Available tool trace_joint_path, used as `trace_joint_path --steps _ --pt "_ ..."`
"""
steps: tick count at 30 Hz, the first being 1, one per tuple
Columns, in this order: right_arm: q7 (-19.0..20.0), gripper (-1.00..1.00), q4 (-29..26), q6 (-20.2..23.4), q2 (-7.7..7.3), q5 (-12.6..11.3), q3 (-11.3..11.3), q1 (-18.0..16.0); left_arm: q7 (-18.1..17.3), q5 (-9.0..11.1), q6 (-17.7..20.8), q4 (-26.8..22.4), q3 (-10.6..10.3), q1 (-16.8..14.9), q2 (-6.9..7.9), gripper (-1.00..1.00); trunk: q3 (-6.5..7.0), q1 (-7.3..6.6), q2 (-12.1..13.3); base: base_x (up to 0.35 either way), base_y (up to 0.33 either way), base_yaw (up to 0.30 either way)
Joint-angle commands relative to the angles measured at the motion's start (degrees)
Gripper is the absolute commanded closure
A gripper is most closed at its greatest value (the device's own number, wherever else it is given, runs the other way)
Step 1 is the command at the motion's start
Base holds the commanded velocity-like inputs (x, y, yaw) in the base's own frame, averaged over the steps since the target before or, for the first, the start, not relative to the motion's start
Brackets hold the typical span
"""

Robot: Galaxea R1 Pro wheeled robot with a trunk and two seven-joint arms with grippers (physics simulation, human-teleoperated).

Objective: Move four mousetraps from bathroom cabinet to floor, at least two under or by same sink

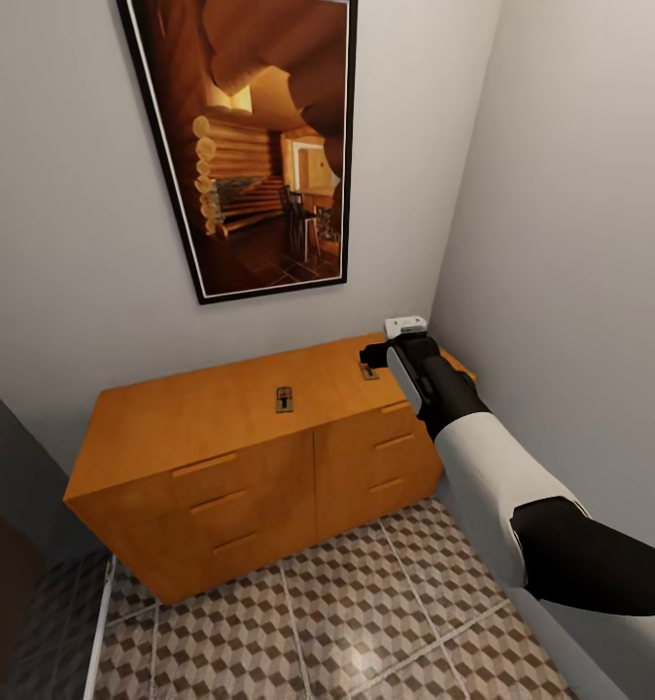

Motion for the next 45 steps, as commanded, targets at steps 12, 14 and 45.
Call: trace_joint_path --steps 12,14,45 --pt "-0.29 -1.00 -0.02 0.24 0.00 -0.19 0.11 -0.06 -0.37 0.48 6.12 0.24 -0.50 0.23 -0.09 -1.00 -1.22 0.03 -0.12 0.000 0.000 0.000" --pt "-0.29 -1.00 -0.02 0.24 0.00 -0.19 0.11 -0.06 -0.38 0.48 6.30 0.24 -0.50 0.29 -0.09 -1.00 -1.41 0.03 -0.12 0.000 0.000 0.000" --pt "-0.38 -1.00 -0.02 0.15 0.00 -0.10 0.11 0.03 -0.33 0.48 9.91 0.24 -0.57 0.75 -0.19 -1.00 -1.95 0.03 -0.12 0.148 0.000 0.000"
